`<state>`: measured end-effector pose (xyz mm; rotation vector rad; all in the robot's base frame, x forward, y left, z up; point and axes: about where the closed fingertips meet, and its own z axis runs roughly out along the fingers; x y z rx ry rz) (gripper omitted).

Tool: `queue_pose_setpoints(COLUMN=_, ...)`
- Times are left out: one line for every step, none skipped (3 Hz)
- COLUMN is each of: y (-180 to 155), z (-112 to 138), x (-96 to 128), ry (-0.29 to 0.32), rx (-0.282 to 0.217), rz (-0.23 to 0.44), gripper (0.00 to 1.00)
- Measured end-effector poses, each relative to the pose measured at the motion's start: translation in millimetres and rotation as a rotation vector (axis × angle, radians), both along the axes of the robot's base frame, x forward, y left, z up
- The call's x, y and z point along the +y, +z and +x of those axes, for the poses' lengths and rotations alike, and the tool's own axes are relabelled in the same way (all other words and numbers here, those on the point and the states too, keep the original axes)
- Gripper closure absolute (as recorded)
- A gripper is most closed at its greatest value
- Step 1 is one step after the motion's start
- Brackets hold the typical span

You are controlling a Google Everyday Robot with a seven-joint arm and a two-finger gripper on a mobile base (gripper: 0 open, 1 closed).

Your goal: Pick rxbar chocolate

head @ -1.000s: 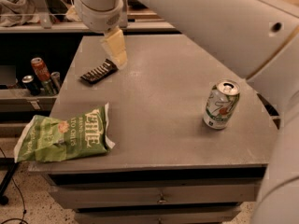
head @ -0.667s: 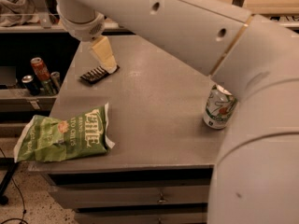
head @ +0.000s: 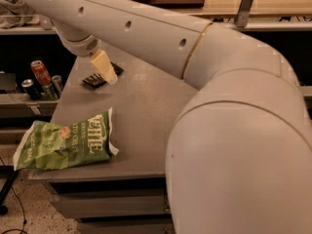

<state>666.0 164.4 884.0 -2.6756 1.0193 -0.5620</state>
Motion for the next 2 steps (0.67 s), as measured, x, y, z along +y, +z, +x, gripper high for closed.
queue_pose_setpoints(y=-18, z=8, x=4, ry=0.017, rx=0.012, rz=-0.048, gripper=0.0)
queue_pose_setpoints(y=-29, z=16, x=4, ry=0.025, rx=0.013, rz=-0.1, gripper=0.0)
